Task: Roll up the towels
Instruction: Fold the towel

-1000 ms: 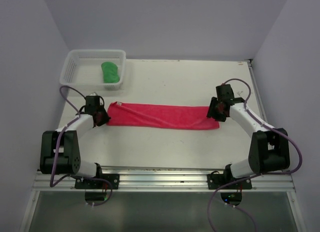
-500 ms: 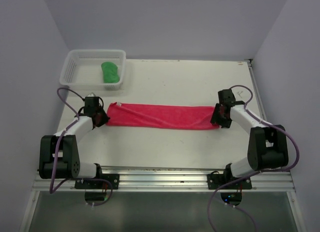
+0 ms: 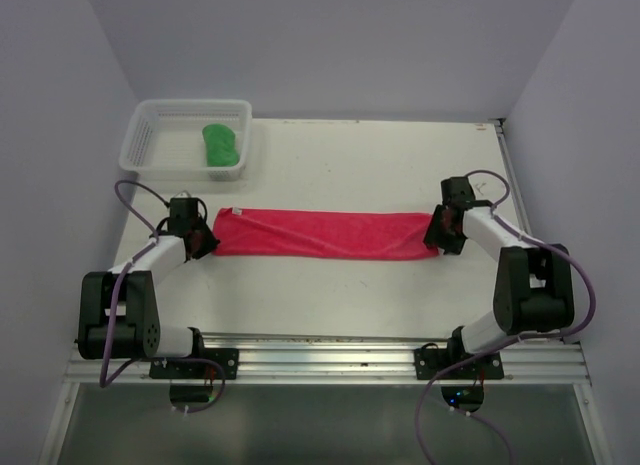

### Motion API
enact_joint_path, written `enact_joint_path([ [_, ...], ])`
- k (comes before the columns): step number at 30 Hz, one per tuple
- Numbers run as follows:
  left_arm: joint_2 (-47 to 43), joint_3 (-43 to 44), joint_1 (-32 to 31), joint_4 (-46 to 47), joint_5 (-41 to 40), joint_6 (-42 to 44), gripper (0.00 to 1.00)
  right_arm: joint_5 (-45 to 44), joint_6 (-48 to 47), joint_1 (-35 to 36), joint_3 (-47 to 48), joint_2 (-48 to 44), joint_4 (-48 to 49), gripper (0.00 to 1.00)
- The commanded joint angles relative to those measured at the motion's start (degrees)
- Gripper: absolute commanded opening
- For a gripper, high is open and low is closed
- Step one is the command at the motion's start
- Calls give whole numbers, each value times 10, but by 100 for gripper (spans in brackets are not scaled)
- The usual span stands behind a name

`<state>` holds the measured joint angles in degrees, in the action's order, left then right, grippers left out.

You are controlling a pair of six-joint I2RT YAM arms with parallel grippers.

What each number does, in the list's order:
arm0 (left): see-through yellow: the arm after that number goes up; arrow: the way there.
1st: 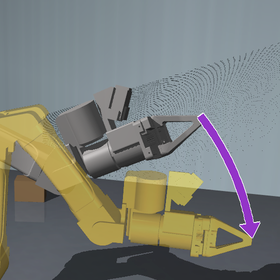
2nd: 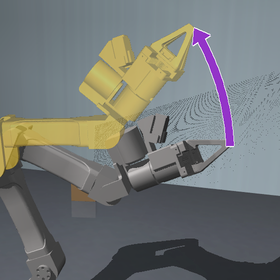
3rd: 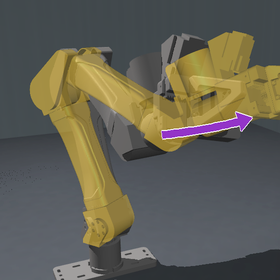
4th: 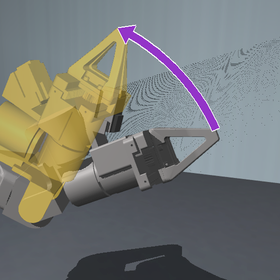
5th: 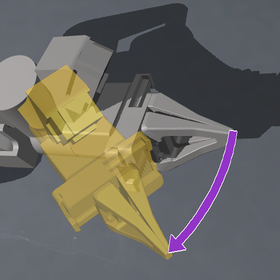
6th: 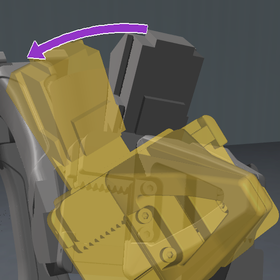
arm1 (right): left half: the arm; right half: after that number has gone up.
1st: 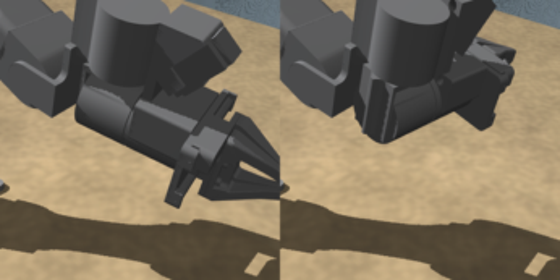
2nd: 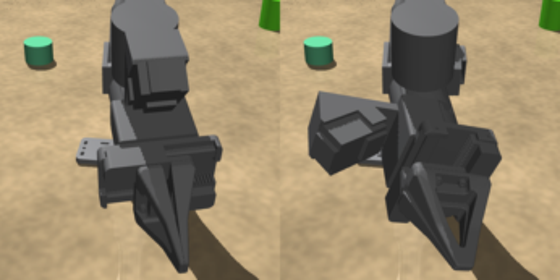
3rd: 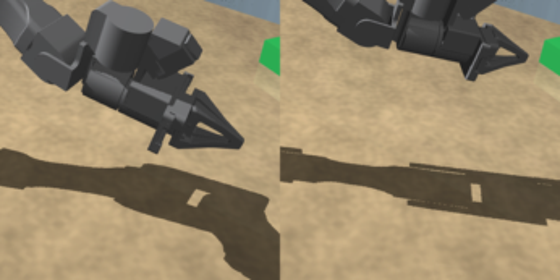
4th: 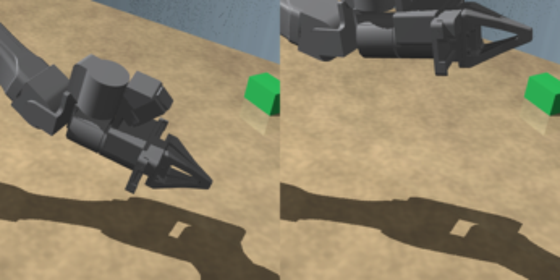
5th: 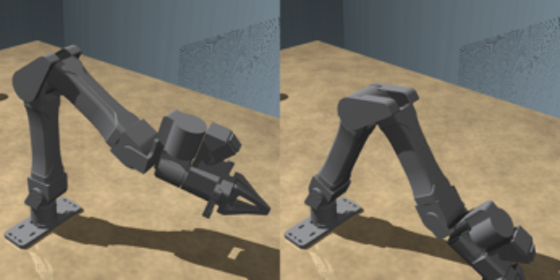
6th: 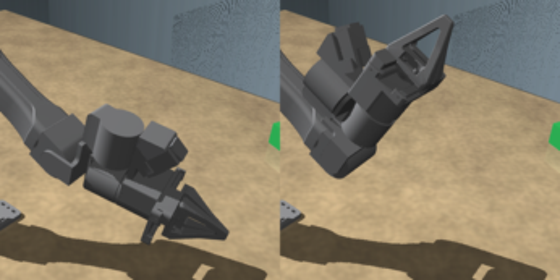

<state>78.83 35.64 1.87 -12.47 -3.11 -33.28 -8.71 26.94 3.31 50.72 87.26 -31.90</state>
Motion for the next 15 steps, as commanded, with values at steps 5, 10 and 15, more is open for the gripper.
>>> enact_joint_path([
  [5, -17, -1, 4, 6, -3, 6, 22, 21, -7, -13, 27, 60, 47, 48],
  [10, -22, 12, 6, -8, 1, 8, 24, 26, -7, -15, 19, 73, 55, 42],
  [15, -42, 40, 10, -36, 11, 8, 42, 25, -10, -16, 10, 70, 55, 29],
])
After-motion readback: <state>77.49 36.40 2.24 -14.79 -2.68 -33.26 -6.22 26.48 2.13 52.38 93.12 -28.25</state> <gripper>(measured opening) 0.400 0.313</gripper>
